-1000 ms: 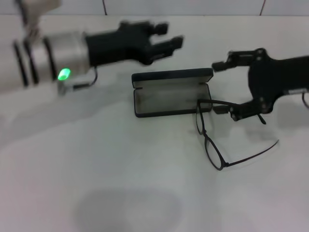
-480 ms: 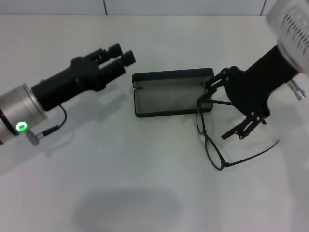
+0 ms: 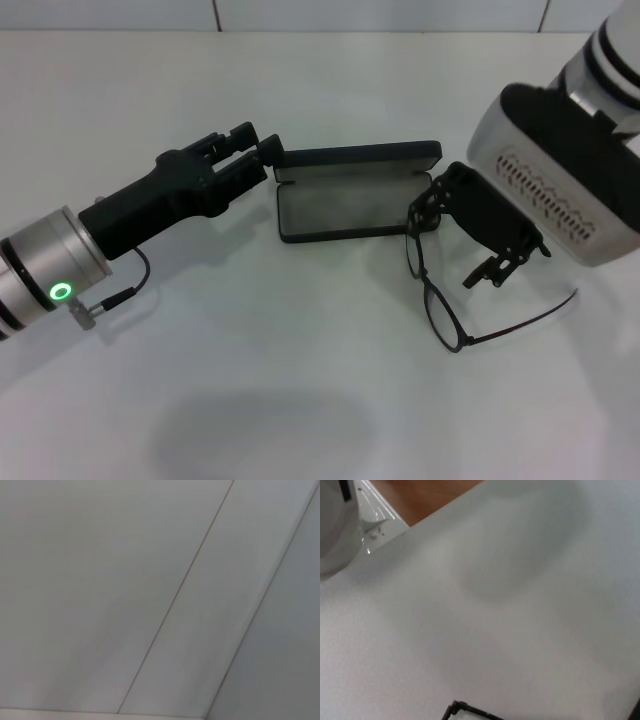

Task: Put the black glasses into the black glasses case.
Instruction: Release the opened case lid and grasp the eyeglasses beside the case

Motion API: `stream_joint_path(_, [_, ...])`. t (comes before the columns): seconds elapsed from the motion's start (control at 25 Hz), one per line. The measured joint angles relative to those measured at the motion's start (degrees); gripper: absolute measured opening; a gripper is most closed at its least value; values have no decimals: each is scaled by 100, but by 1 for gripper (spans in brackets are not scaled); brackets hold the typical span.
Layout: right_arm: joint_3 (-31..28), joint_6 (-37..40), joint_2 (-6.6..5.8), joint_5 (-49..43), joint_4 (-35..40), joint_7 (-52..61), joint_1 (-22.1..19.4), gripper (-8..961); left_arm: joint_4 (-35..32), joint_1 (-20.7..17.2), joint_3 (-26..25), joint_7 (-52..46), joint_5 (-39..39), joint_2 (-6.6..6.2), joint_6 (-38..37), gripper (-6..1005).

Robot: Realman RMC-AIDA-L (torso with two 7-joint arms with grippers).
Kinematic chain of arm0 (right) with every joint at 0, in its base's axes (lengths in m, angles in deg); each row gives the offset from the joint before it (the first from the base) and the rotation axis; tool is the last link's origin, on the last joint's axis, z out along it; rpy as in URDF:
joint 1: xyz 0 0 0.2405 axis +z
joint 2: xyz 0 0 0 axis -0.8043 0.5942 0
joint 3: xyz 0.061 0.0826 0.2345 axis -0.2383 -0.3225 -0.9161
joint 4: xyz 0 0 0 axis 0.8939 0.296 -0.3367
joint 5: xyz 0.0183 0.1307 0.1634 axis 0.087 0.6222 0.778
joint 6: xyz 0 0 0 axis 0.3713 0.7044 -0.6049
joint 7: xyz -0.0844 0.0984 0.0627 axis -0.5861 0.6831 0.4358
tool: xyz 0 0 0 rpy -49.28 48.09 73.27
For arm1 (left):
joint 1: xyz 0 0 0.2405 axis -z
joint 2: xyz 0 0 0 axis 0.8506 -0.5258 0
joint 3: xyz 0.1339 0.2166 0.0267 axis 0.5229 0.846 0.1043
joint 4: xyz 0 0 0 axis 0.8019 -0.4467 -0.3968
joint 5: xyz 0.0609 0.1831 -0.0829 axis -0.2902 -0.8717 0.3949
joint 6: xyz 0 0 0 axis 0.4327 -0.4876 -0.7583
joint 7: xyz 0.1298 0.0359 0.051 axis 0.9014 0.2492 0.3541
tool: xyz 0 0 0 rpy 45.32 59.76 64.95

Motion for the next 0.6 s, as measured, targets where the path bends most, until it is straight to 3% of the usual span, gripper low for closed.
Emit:
stream_joint_path(0.28, [562,-105,3,-6,544,89,-165,783,123,3,-5,124,40,7,20,545])
stream_joint_path(0.36, [702,-123,3,-63,773,169,-252,568,129,-14,-10,129,41,7,19,546])
stream_joint_path(0.6, [1087,-145,3,-331,1137,225,-394,567,233,-3,-15,212,20,6,19,546])
